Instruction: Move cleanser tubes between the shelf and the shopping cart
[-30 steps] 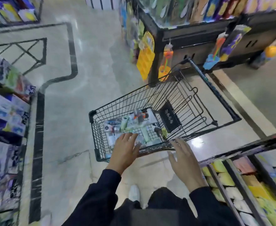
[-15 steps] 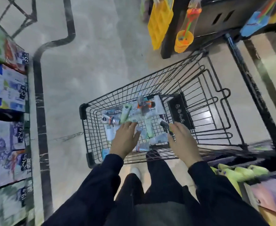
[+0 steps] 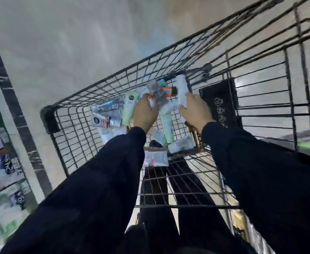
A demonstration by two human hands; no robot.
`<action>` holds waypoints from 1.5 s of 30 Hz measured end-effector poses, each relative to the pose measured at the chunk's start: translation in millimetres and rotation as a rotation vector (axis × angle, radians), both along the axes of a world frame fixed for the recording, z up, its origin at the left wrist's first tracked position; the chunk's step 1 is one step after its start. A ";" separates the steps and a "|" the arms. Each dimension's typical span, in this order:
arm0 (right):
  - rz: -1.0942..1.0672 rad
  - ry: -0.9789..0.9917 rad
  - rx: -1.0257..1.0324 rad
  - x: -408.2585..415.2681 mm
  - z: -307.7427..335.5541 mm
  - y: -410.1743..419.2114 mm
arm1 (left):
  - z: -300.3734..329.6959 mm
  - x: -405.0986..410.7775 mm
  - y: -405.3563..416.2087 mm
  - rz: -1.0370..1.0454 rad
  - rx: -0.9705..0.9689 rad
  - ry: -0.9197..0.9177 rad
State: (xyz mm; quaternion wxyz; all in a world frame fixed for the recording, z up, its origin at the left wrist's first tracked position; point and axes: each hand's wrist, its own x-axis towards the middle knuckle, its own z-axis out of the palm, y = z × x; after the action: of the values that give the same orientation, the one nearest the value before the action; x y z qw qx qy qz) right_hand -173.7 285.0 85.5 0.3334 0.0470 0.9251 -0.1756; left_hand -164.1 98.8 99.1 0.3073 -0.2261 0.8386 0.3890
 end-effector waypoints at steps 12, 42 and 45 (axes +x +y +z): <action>-0.114 -0.019 0.133 -33.5 -123.1 -10.1 | -100.0 -50.7 13.0 0.423 0.174 0.032; -0.626 -0.007 -0.224 1.9 -107.8 -5.9 | -47.5 80.8 -27.5 0.659 0.713 -0.398; -0.815 0.018 -0.252 11.8 -80.5 0.0 | -27.6 85.4 -36.6 0.671 0.695 -0.428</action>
State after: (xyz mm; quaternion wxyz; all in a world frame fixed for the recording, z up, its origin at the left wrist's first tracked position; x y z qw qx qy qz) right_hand -161.9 285.1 5.0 0.2316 0.3662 0.8051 -0.4050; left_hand -78.7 62.2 71.5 0.3869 -0.4411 0.4601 0.6664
